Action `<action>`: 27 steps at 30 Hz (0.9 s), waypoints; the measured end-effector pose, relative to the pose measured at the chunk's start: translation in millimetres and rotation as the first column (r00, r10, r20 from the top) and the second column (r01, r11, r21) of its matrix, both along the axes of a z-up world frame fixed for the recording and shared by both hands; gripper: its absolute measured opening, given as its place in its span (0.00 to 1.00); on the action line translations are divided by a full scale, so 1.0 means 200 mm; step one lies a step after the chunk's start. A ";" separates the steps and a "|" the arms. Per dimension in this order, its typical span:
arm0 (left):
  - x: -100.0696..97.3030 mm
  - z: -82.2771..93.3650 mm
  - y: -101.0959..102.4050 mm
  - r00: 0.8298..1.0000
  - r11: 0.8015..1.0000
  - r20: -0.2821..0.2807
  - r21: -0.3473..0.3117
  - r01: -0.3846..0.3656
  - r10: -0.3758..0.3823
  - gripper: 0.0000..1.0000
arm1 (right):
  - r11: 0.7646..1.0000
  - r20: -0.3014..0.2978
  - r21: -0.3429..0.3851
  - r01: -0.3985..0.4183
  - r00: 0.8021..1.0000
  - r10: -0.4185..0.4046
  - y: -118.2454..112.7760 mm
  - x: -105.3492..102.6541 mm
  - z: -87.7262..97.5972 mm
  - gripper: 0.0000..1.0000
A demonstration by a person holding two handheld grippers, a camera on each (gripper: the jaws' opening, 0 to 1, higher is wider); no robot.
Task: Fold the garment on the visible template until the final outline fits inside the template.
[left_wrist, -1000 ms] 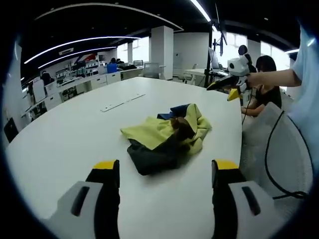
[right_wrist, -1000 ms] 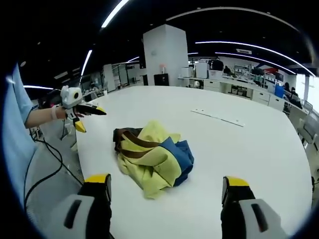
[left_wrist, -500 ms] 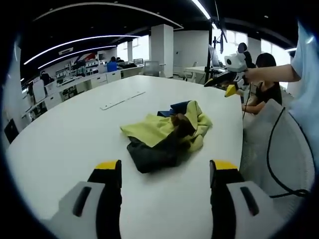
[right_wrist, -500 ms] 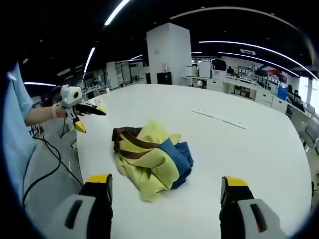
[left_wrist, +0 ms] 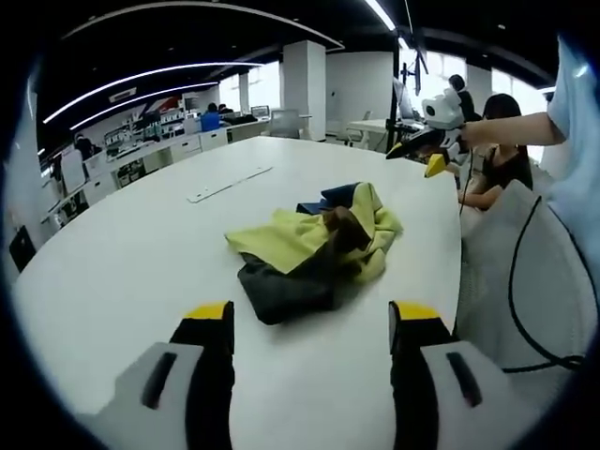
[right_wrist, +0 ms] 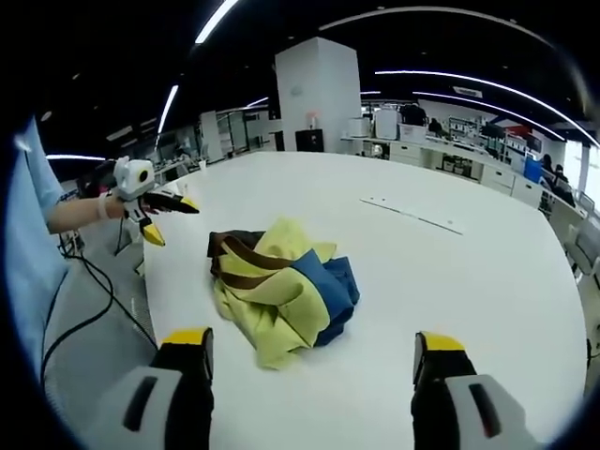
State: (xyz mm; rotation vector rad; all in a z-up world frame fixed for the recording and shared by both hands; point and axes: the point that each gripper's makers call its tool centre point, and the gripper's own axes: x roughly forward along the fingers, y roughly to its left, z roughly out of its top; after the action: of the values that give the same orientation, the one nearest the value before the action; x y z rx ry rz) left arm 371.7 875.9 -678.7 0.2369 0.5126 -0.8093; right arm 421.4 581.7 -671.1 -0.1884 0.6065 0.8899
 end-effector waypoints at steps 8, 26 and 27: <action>0.00 -0.02 -0.01 1.000 1.000 -0.005 -0.011 -0.002 0.002 0.60 | 1.000 -0.001 0.002 -0.002 1.000 0.002 0.01 0.02 -0.01 0.87; 0.04 -0.05 0.00 0.999 0.999 -0.010 -0.029 -0.037 0.037 0.46 | 1.000 0.005 0.015 0.009 1.000 -0.009 0.03 0.14 0.00 0.71; 0.04 -0.05 0.00 0.999 0.999 -0.009 -0.030 -0.036 0.036 0.45 | 1.000 0.004 0.016 0.011 1.000 -0.011 0.03 0.15 0.00 0.70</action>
State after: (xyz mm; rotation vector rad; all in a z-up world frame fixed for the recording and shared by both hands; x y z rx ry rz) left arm 379.7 875.9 -688.8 0.1965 0.5110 -0.7829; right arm 451.2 587.1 -671.6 -0.1723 0.5955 0.8836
